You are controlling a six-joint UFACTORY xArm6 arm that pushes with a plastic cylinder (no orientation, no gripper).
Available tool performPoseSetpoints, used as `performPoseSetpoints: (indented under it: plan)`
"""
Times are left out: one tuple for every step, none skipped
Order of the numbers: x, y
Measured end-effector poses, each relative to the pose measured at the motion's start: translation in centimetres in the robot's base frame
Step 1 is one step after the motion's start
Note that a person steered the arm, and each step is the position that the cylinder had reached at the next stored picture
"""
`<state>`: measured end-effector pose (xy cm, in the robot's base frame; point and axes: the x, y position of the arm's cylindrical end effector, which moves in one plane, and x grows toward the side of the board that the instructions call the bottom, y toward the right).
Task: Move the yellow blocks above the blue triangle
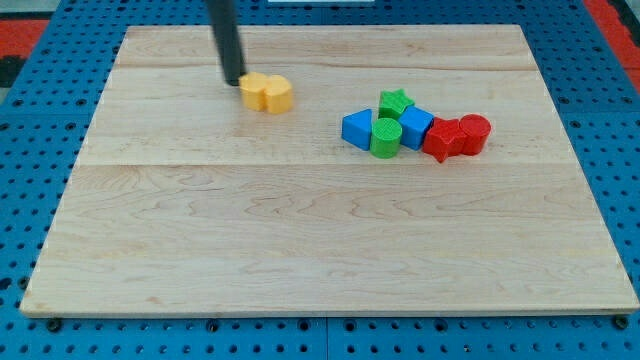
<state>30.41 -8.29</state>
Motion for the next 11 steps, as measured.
performPoseSetpoints:
  plan:
    - [1.5, 7.9]
    - [1.3, 4.7]
    - [-0.9, -3.8]
    - [1.2, -3.8]
    - [2.7, 4.9]
    - [2.7, 3.1]
    - [1.1, -5.3]
    - [6.2, -3.5]
    - [6.7, 3.2]
    - [5.8, 11.5]
    - [5.8, 14.2]
